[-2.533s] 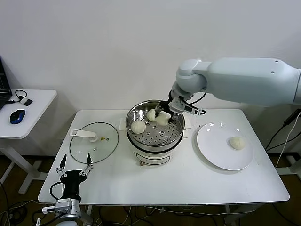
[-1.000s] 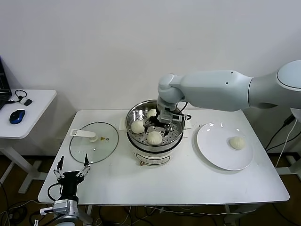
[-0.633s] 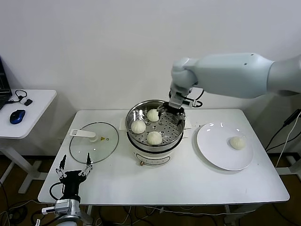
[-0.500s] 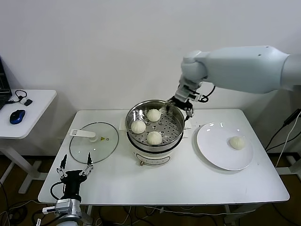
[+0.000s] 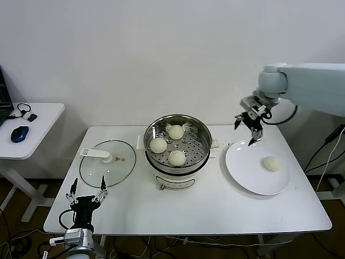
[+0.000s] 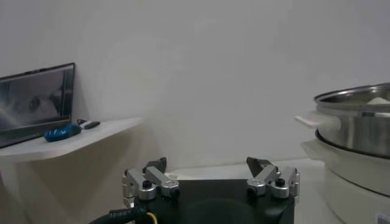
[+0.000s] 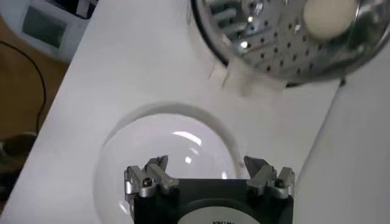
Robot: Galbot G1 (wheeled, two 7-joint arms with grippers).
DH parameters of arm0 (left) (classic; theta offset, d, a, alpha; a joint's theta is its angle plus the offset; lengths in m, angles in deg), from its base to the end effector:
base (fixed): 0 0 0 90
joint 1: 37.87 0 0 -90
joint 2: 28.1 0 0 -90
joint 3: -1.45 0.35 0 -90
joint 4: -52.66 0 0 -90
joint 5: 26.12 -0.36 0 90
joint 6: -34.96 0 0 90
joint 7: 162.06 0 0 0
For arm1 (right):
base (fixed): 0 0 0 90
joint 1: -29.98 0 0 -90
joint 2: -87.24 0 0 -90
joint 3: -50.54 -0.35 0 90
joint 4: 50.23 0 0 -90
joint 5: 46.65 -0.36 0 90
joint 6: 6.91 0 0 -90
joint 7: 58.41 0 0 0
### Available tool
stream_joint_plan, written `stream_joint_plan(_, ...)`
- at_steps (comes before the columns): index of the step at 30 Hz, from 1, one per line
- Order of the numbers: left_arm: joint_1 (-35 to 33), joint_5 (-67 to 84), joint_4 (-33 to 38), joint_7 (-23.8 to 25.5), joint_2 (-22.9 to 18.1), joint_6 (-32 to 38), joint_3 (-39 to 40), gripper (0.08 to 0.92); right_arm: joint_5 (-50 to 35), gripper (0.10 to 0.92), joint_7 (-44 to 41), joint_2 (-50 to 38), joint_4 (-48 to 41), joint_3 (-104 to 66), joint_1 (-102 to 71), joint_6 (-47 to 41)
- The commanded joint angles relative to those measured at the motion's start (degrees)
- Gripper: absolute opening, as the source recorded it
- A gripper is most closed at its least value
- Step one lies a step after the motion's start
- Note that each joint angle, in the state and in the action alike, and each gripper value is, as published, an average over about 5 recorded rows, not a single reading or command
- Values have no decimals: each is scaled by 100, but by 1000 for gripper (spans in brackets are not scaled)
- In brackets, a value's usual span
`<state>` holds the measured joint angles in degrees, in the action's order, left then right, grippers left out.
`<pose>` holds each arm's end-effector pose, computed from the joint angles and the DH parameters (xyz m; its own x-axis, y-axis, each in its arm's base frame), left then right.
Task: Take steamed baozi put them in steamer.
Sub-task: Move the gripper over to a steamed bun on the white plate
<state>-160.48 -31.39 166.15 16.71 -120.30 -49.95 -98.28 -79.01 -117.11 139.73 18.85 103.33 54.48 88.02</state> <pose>0.1618 0.0478 -0.3510 -0.9815 -0.1796 0.0662 -0.1681 0.9741 0.1510 0.5692 -0.1301 -0.0349 -0.1060 -0.0449 0.9934 -0.9339 -0.3386 -0.1149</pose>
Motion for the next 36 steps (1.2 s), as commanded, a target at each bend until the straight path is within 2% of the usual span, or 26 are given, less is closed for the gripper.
stream_joint_plan(1,-19,-11,-17,-7,-280,21,-26,823,576,823,-124,-992,-730,-380,-955,-90)
stream_joint_plan(7,-41,-54,-57,-27,-280,43,-53,823,1263,823,-186,-1143,-1619,-1341,-1992,246)
stream_joint_plan(16,-94,-193,-120,-45,-280,94,-37,823,1976,823,-189,-911,-2723,-2680,-3171,620)
stream_joint_plan(25,-173,-286,-111,-56,-280,134,-20,823,2653,823,-227,-749,-3489,-3652,-3907,849)
stream_joint_plan(36,-186,-335,-116,-55,-280,141,-4,823,2852,823,-230,-603,-3899,-4281,-4332,900)
